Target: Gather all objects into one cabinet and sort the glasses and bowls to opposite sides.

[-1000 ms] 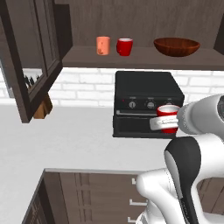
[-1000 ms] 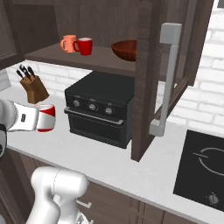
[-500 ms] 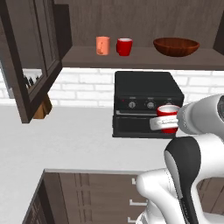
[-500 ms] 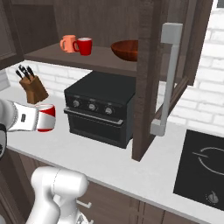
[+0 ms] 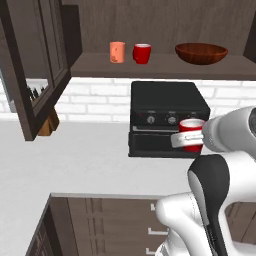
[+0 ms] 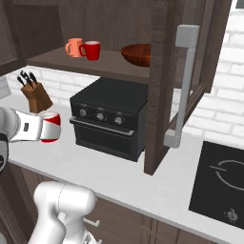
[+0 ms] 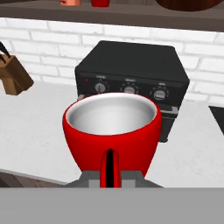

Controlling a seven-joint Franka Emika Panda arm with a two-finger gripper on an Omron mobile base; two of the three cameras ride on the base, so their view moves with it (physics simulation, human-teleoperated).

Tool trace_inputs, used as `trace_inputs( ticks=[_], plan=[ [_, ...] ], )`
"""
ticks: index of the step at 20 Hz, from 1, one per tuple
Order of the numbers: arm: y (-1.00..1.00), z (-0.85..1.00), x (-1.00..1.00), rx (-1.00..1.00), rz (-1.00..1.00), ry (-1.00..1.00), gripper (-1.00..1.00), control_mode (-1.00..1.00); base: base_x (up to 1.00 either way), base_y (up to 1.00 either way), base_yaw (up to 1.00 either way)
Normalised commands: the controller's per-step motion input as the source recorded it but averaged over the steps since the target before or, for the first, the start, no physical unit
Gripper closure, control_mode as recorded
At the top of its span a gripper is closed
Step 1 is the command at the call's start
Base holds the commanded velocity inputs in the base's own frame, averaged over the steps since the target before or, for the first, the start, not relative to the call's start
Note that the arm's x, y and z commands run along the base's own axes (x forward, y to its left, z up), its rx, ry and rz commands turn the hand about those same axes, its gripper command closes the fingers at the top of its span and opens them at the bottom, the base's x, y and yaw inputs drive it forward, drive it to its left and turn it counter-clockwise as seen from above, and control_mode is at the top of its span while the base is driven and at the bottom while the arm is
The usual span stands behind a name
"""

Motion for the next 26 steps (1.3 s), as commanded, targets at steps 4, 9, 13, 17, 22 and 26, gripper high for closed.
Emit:
trace_inputs(
  ticks=[4,9,13,17,22,26],
  plan=[
    [0.0,0.36,0.01,0.0,0.01,-0.01,1.0,-1.0,0.0,0.0,0.0],
    [0.01,0.44,0.0,0.0,0.03,-0.03,1.0,-1.0,0.0,0.0,0.0],
    [0.03,0.49,0.0,0.0,0.0,0.0,1.0,-1.0,0.0,0.0,0.0],
    [0.03,0.42,0.03,0.0,0.0,0.0,1.0,-1.0,0.0,0.0,0.0],
    [0.07,0.32,0.14,0.0,0.01,-0.08,1.0,-1.0,0.0,0.0,0.0],
    [0.07,0.16,0.47,0.0,0.09,-0.13,1.0,-1.0,0.0,0.0,0.0]
  ],
)
